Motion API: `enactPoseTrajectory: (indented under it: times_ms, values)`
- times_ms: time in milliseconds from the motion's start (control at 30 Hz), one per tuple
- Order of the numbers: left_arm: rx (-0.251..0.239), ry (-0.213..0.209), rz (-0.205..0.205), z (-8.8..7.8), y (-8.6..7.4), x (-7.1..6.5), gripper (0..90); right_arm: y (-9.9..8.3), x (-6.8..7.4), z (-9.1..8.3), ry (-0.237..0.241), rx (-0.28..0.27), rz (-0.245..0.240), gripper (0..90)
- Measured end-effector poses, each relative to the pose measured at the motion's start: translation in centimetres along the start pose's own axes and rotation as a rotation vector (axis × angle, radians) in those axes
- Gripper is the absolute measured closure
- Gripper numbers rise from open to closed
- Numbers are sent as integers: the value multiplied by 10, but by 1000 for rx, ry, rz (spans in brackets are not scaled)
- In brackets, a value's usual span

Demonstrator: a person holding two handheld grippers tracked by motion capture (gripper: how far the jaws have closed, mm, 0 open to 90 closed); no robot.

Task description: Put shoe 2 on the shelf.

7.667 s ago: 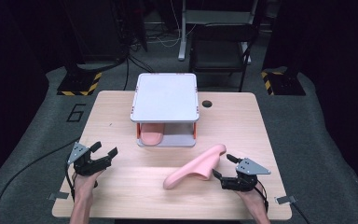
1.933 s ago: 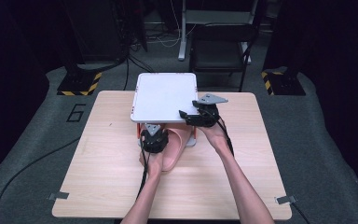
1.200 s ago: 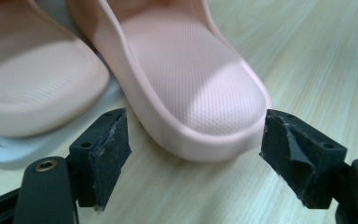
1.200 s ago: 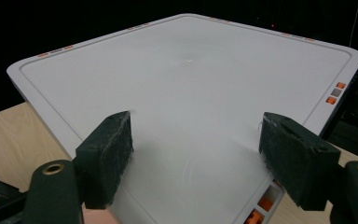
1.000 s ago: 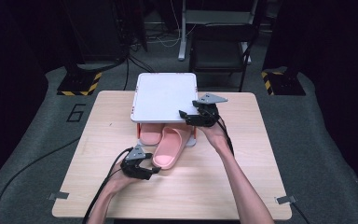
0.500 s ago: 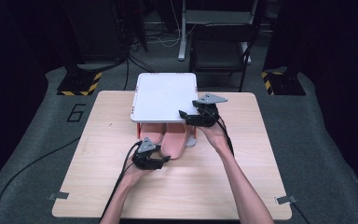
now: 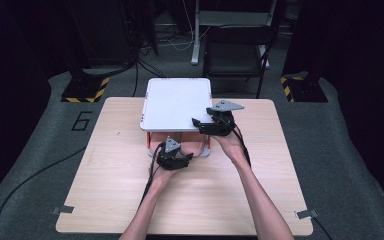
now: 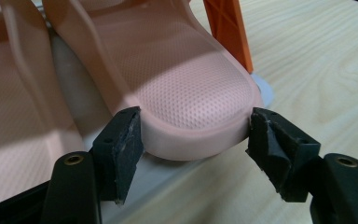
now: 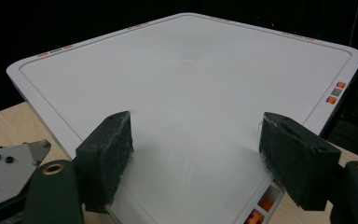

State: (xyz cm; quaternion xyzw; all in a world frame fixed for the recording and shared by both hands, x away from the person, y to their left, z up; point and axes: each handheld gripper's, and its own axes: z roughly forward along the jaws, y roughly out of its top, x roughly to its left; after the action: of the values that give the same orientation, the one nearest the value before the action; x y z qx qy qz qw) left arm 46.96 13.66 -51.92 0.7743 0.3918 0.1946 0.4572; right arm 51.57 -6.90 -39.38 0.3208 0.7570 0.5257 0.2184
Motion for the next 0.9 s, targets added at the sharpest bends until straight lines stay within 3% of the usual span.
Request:
enactPoseTrajectory:
  times_ms: [167, 200, 300, 367, 400, 433, 467, 567, 600, 633, 667, 700, 733, 767, 800, 900]
  values:
    - [11, 0, 22, 0, 1, -1, 343, 0, 0, 0, -2, 0, 6, 255]
    - [1, 4, 6, -1, 1, -2, 345, 0, 0, 0, -2, -7, 6, 255]
    - [-40, -28, 10, -13, -1, -1, 329, 0, 0, 0, 1, -1, 4, 254]
    - [-56, -59, 0, -27, -3, 1, 301, -1, 0, 0, 3, -7, 9, 255]
    - [-80, -63, 24, -42, -5, 7, 272, -1, -1, 0, 4, -8, 8, 255]
    - [-80, -63, 24, -42, -5, 7, 244, -1, -1, 0, 4, -8, 8, 255]
    - [-105, -86, 7, -63, -7, 14, 215, -1, -1, 0, 6, -7, 2, 254]
    - [-170, -85, -24, -99, -13, 29, 146, -1, -1, 0, 6, -12, 1, 249]
    - [-184, -69, -14, -110, -15, 36, 136, -2, -1, 0, 10, -11, -1, 248]
    - [-184, -69, -14, -110, -15, 36, 108, -2, -1, 0, 10, -11, -1, 248]
    - [-213, -51, -26, -129, -23, 47, 72, -3, 0, 0, 9, -20, 6, 248]
    - [-232, -37, -46, -137, -28, 52, 40, -3, -1, 0, 10, -21, 3, 248]
    - [-232, -37, -46, -137, -28, 52, 33, -3, -1, 0, 10, -21, 3, 248]
    - [-251, 2, -55, -152, -38, 62, 33, -3, -1, 0, 8, -20, 4, 248]
    - [-251, 2, -55, -152, -38, 62, 33, -3, -1, 0, 8, -20, 4, 248]
    - [-279, 76, -94, -171, -53, 80, 33, -3, 0, 0, 9, -24, 5, 245]
